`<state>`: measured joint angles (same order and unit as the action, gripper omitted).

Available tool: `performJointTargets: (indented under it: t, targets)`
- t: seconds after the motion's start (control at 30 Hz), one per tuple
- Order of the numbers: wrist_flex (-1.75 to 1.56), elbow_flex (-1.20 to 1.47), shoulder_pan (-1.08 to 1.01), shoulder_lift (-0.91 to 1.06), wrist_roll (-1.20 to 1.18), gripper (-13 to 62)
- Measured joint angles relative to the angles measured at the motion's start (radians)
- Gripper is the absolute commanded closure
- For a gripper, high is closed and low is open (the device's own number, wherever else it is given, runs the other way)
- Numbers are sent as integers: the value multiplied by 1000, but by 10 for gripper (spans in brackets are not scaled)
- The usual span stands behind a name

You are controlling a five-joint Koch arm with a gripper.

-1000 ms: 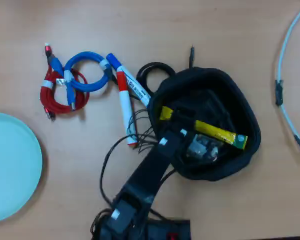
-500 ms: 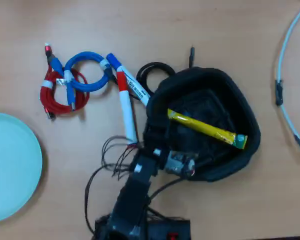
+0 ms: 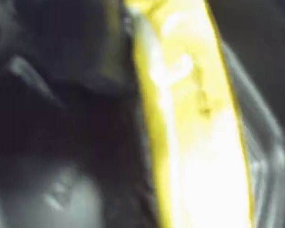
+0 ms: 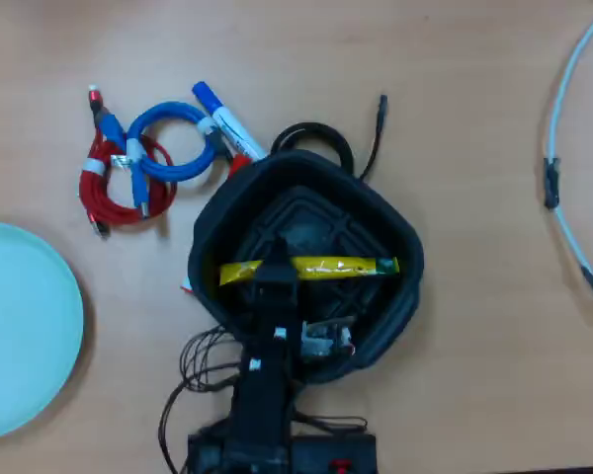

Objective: Pick up the yellow instant coffee stick, then put it in the black bowl

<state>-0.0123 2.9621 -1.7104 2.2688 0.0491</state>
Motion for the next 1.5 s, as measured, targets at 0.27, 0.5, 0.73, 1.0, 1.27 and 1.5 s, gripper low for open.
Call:
performJointTargets:
  t: [0.27, 0.5, 0.73, 1.0, 1.27, 1.5]
  targets:
    - [-97, 97, -9, 3, -18, 125]
    - [-97, 94, -5, 3, -18, 126]
    - [-91, 17, -8, 3, -18, 127]
    - [-83, -43, -153, 3, 98, 127]
    - [-15, -160, -130, 3, 112, 127]
    - [341, -414, -107, 3, 115, 126]
